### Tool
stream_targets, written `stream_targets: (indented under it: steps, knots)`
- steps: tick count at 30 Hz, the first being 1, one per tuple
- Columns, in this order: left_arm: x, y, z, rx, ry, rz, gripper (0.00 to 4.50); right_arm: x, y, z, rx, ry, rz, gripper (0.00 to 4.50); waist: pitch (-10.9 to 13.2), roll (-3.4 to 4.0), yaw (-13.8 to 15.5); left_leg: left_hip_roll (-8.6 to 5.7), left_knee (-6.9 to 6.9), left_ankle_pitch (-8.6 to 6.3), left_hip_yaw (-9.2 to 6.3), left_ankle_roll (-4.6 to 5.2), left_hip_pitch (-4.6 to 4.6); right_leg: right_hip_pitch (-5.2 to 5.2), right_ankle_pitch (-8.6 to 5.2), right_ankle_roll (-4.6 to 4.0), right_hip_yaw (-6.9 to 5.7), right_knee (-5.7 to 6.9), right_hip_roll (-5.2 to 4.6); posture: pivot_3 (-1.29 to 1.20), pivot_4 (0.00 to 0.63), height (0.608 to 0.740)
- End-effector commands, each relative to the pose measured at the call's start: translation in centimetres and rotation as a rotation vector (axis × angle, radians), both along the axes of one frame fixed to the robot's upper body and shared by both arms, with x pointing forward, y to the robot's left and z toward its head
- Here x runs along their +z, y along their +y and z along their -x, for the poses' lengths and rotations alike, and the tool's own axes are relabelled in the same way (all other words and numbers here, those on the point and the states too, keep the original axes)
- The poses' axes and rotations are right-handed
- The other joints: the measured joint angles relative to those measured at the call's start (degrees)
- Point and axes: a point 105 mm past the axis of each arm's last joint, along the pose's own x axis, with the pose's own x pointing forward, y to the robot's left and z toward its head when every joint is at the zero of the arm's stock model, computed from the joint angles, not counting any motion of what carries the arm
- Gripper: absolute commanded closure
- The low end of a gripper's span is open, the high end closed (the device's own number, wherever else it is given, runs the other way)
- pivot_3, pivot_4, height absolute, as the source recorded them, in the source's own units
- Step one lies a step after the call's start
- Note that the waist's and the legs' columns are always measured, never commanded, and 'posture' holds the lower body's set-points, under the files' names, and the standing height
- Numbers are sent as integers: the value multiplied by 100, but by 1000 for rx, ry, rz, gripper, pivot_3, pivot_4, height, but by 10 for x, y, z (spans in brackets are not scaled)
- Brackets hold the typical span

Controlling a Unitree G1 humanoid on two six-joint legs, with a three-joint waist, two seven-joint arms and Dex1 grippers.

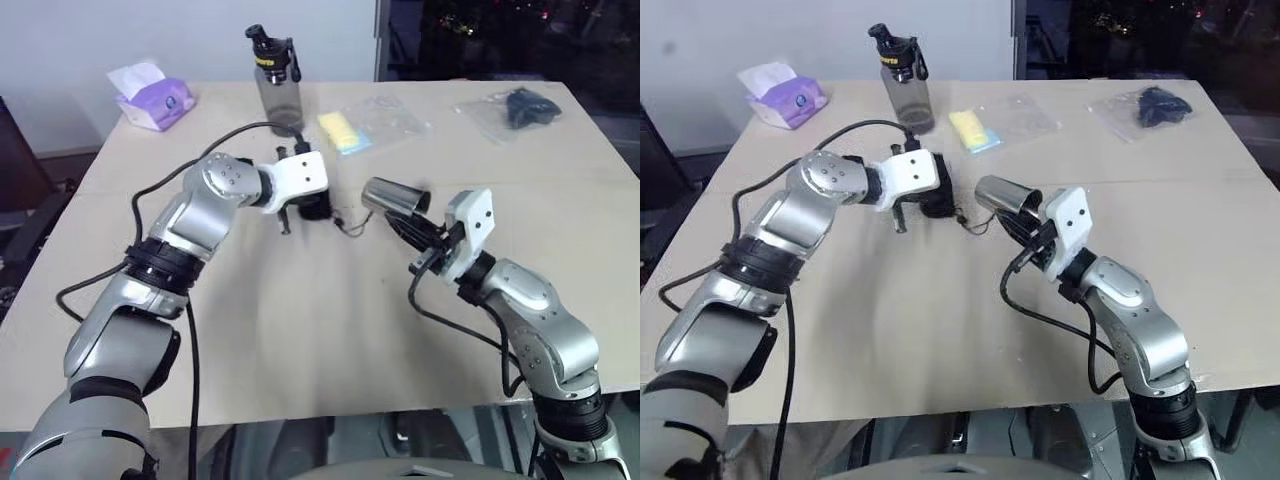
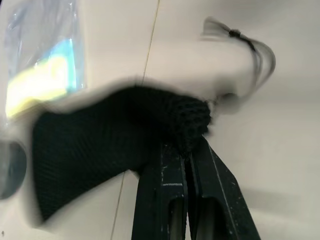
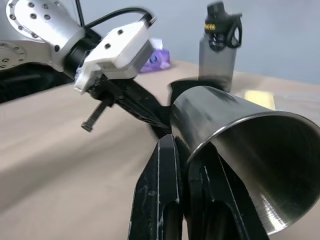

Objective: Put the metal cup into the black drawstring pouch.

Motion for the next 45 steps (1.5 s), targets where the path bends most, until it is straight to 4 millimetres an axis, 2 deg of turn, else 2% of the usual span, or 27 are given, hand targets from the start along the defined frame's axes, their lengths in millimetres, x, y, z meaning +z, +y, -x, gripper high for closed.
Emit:
stream_targets:
  steps: [1, 3, 5, 7, 10, 12, 14, 16, 19, 21, 28, 34, 39, 45]
  knots:
    - [39, -17, -5, -90, -216, 54, 4500, 13, 1, 3, -2, -57, -35, 4443, 0, 0, 45, 0, 6, 0, -2, 0, -12, -4, 1, 0, -7, -2, -2, 0, 150, 740]
    - [33, -12, -10, -128, -331, -50, 4500, 13, -1, 1, -16, -60, -29, 4443, 0, 0, 13, -7, 18, 0, 4, 0, -44, -29, 3, 2, -1, -7, -7, 0, 150, 740]
    - [45, -16, -15, -78, -321, 125, 4500, 13, -4, 0, -26, -57, -31, 4443, -1, 1, -12, -11, 19, 0, 17, 0, -53, -45, 5, 3, 14, -3, -11, 0, 150, 740]
    - [49, -14, -22, 22, -232, 306, 4500, 14, -4, 0, -24, -57, -31, 4443, 0, 0, 10, -12, 25, 1, 10, 0, -71, -60, 6, 3, 7, 3, -12, 0, 150, 740]
    - [35, -14, -21, 63, -103, 361, 4500, 19, 2, 3, 0, -72, -26, 4443, 0, 0, -6, -11, 29, 1, 1, 0, -78, -62, 5, 4, -3, 4, -12, 0, 150, 740]
    - [28, -18, -17, 80, -21, 407, 4500, 28, 11, 6, 33, -96, -51, 4443, 0, 0, -40, -11, 29, 1, 3, 0, -74, -62, 5, 4, -1, 8, -11, 0, 150, 740]
    - [30, -23, -15, 119, 54, 495, 4500, 36, 20, 9, 61, -111, -71, 4443, 0, 0, -42, -11, 29, 1, 3, 0, -69, -62, 5, 4, 2, 18, -10, 0, 150, 740]
    - [30, -26, -12, 154, 132, 544, 4500, 31, 30, 7, 87, -98, -51, 4443, 0, -1, -31, -10, 32, 1, -8, 0, -67, -65, 5, 4, -6, 36, -8, 0, 150, 740]
    - [27, -33, -3, 164, 228, 559, 4500, 4, 38, -1, 90, -51, 75, 4443, -1, -1, -36, -9, 43, 1, -19, 0, -66, -65, 4, 3, -12, 53, -5, 0, 150, 740]
    - [30, -34, 1, 174, 260, 575, 4500, -7, 39, -3, 98, -33, 118, 4443, 0, 0, -31, -10, 50, 1, -18, 0, -65, -64, 4, 3, -11, 58, -6, 0, 150, 740]
    - [34, -39, 15, 161, 353, 598, 4500, -22, 42, -12, 84, -13, 177, 4443, 0, 0, -29, -11, 73, 1, -19, 0, -67, -64, 4, 3, -10, 72, -6, 0, 150, 740]
    - [34, -41, 17, 168, 374, 605, 4500, -24, 48, -18, 57, -17, 156, 4443, 0, 0, -28, -10, 75, 1, -20, 0, -67, -64, 4, 3, -10, 74, -6, 0, 150, 740]
    - [30, -38, 17, 169, 372, 568, 4500, -13, 29, -39, -138, -46, 91, 4443, 0, 0, -27, -11, 75, 1, -19, 0, -67, -64, 4, 3, -9, 74, -6, 0, 150, 740]
    - [21, -38, 19, 159, 382, 524, 4500, -5, 23, -46, -213, -73, 40, 4443, 0, 0, -20, -11, 75, 1, -18, -1, -67, -64, 4, 2, -8, 74, -7, 0, 150, 740]
